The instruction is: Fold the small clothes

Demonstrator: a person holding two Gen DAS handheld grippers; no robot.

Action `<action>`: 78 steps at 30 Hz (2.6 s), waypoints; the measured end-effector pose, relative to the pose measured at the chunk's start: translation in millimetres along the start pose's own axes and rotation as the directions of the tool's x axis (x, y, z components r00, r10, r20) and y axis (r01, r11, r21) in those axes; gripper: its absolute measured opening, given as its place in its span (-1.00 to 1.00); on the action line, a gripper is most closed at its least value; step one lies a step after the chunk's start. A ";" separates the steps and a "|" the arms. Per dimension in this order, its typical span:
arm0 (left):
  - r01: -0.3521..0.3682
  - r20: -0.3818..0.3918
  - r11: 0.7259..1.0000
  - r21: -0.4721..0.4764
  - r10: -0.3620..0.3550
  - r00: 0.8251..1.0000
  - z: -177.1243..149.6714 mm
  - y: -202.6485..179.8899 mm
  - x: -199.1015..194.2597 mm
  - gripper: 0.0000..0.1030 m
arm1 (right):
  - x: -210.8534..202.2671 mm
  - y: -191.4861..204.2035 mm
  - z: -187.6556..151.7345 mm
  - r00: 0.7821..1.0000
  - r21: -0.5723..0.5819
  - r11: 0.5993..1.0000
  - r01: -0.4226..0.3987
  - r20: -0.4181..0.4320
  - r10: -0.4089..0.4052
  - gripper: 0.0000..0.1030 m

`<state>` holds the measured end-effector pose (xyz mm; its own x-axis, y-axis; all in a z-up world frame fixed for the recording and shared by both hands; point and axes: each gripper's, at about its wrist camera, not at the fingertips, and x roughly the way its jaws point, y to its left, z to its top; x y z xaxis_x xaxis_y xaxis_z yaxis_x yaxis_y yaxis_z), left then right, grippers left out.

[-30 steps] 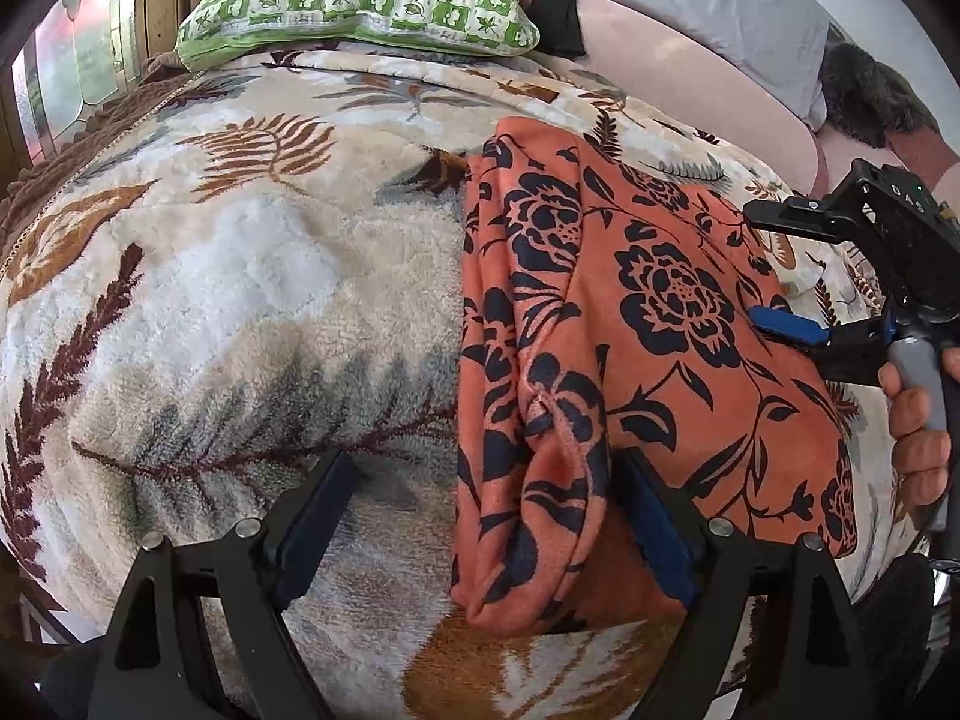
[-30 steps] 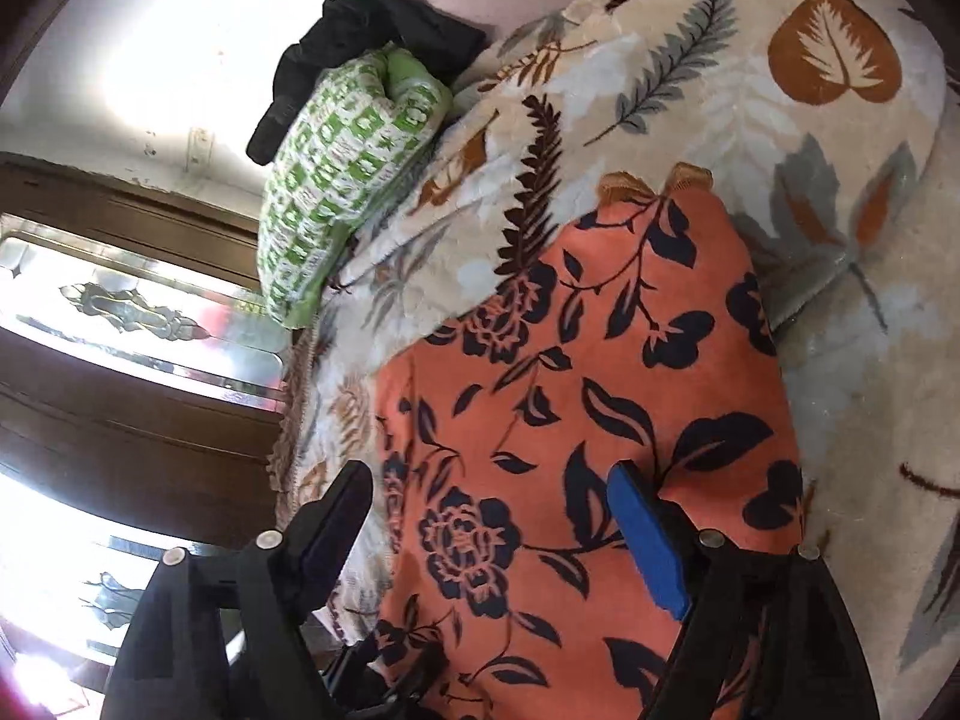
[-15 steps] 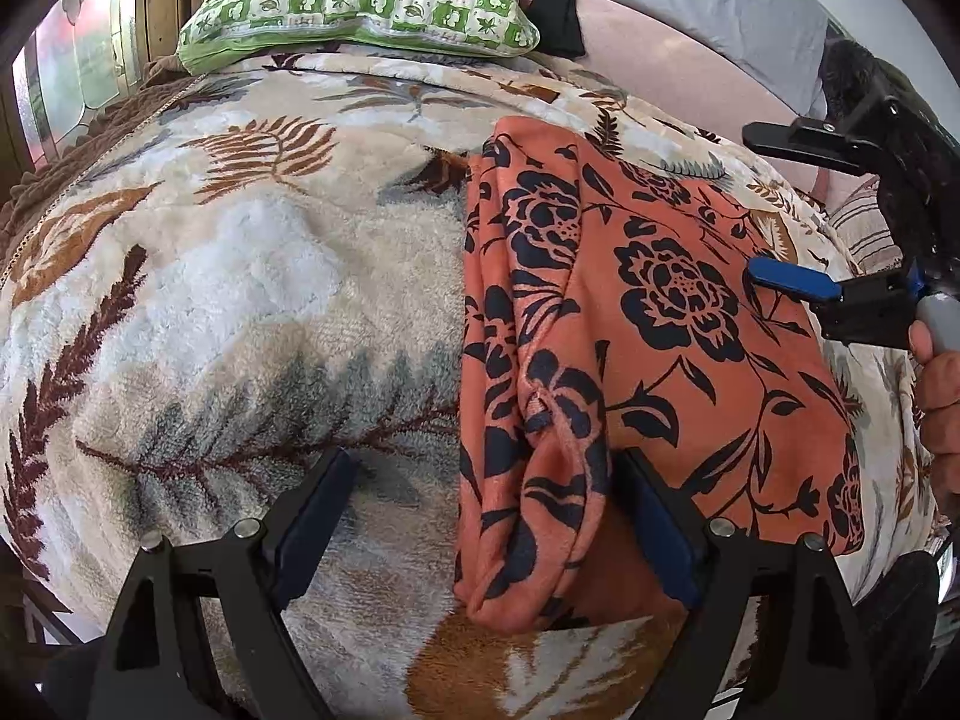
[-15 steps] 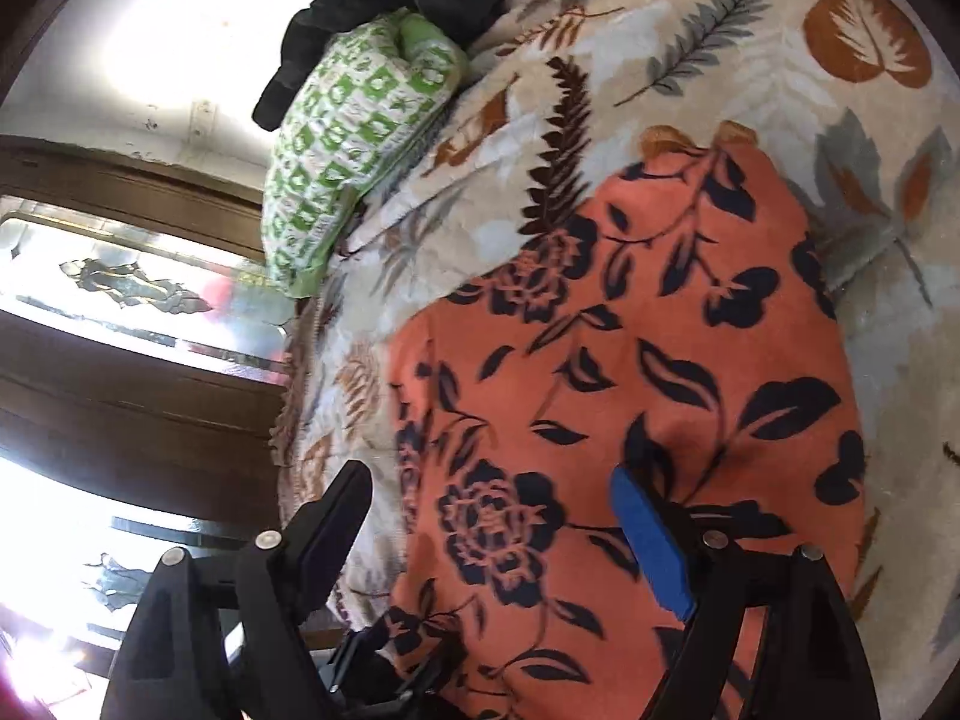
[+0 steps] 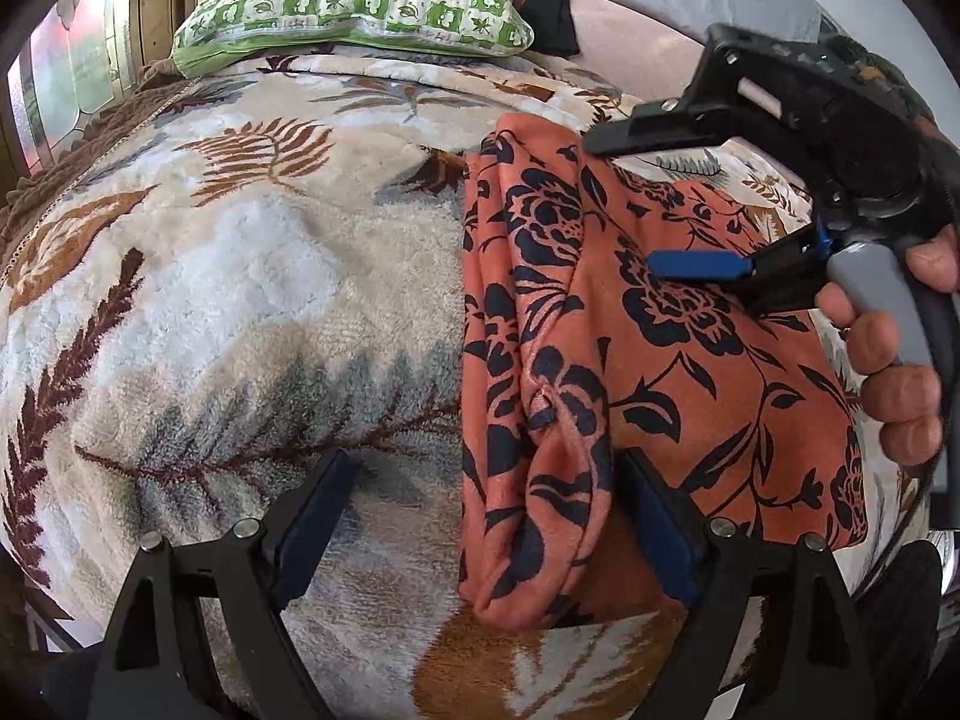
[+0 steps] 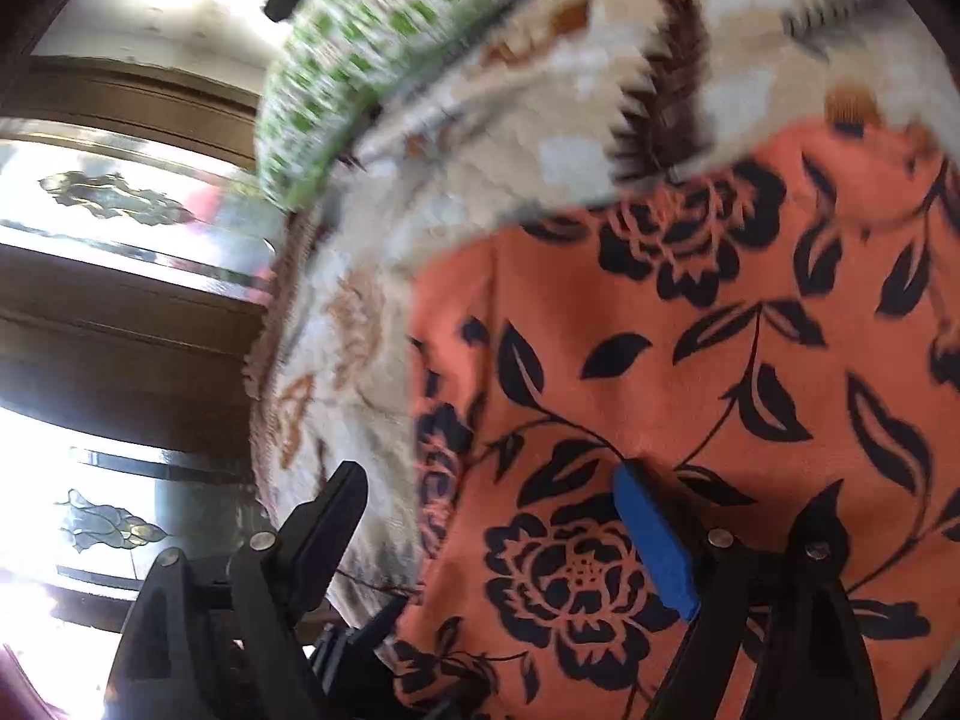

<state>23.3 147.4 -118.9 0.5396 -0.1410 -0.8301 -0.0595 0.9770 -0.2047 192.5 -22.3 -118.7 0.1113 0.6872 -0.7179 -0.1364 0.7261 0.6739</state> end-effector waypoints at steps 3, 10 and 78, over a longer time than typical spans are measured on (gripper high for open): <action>0.010 0.013 1.000 -0.014 -0.010 1.000 2.4 1.9 -4.5 0.75 | -31.8 10.0 -12.6 0.997 -0.042 0.998 -0.051 0.052 0.053 0.67; 0.180 0.096 0.979 -0.097 -0.171 0.981 40.6 13.2 -23.8 0.74 | -135.4 -74.2 -72.2 0.963 0.059 0.998 0.026 0.267 -0.041 0.68; -0.049 0.217 0.982 0.182 0.008 0.976 47.3 -190.7 -116.8 0.97 | -272.2 -25.6 -160.9 0.654 -0.074 0.727 0.682 0.507 -0.561 0.99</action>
<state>11.4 -14.9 41.6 0.7086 -0.0950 -0.6992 0.0679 0.9955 -0.0664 7.3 -231.6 31.3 0.6488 0.0533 -0.7591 -0.0963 0.9953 -0.0125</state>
